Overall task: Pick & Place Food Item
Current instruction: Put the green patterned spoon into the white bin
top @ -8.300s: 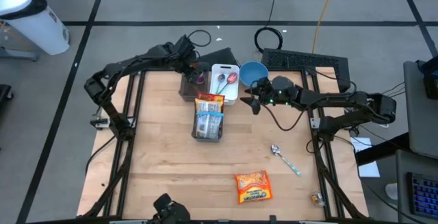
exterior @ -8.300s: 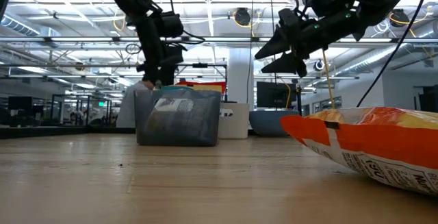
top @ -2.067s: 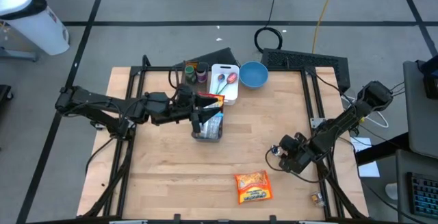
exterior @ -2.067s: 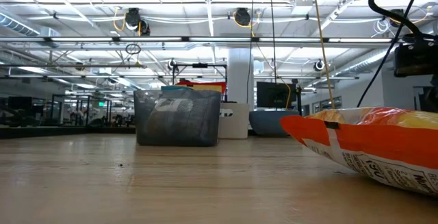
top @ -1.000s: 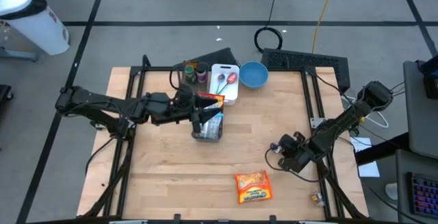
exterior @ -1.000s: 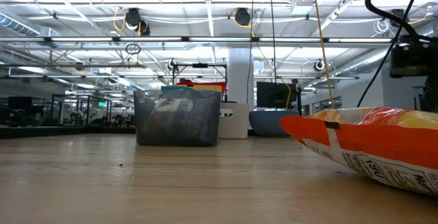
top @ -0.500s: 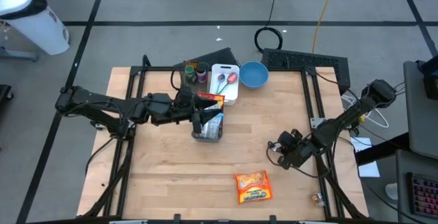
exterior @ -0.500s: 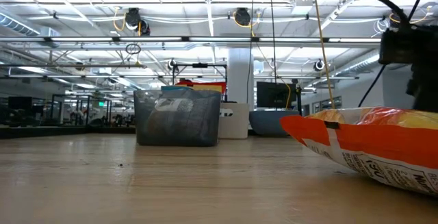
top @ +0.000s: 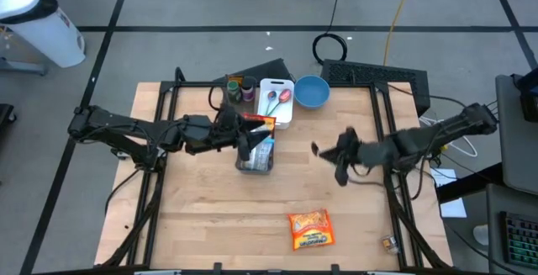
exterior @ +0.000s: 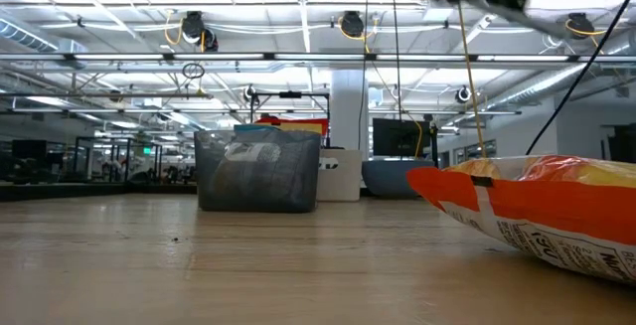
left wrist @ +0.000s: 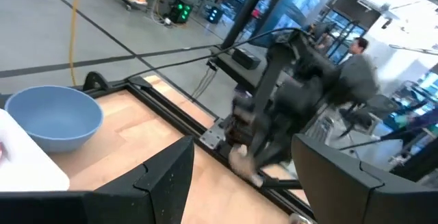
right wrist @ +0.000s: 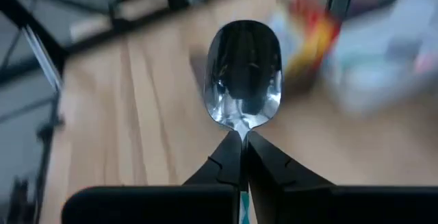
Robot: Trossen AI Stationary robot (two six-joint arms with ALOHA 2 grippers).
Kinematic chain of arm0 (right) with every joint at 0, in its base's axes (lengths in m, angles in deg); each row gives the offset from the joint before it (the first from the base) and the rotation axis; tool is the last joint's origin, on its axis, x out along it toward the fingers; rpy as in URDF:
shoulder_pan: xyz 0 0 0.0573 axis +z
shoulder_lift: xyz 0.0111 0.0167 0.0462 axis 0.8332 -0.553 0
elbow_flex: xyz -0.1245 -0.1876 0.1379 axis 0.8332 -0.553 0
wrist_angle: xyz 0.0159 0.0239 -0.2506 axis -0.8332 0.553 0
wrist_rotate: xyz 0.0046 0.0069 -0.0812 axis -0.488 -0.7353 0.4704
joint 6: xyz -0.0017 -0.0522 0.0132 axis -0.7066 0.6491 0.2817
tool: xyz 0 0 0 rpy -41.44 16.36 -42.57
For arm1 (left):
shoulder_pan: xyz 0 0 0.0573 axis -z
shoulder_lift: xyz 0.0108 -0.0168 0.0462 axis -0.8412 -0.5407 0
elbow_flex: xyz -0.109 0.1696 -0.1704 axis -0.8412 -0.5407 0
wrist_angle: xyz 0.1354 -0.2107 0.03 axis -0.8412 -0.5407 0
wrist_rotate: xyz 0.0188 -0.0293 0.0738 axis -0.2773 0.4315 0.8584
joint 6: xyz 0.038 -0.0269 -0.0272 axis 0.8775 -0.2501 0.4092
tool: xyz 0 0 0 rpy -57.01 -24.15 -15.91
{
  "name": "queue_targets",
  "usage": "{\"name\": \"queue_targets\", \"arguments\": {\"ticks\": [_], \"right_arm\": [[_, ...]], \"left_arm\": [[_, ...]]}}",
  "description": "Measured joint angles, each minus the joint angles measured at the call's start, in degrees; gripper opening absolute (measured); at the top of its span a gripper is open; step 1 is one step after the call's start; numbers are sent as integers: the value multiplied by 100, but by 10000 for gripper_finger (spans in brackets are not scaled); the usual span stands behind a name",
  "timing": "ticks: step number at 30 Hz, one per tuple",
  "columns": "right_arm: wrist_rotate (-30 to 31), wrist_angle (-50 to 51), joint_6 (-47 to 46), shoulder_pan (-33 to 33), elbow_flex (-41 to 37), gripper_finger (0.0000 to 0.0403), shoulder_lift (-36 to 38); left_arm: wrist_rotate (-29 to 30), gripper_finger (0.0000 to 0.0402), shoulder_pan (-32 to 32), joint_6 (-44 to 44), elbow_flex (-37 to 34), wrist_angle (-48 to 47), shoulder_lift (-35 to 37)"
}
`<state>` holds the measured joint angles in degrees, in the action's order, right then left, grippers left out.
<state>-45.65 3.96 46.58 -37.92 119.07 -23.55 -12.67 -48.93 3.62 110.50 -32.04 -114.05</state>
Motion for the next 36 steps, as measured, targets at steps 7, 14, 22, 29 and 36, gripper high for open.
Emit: {"name": "queue_targets", "arguments": {"ticks": [7,14,22,29,36], "right_arm": [[9,-151,1726,-807,1265,0,-446],[-28,-176,2476,-993,1698,0,-1298],[-25,-760,2540,-1020,1721,0,-1586],[-4,-1370,2561,-1370,1721,0,-1554],[-372,-2317,2374,-1761,1723,0,-1422]], "left_arm": [[267,255,-79,-169,0,607,-417],[195,255,-350,-545,-2,1614,-853],[107,255,-420,-536,-2,1686,-864],[-4,255,-293,-17,-2,1723,-864],[79,255,46,465,-2,1840,-868]]}}
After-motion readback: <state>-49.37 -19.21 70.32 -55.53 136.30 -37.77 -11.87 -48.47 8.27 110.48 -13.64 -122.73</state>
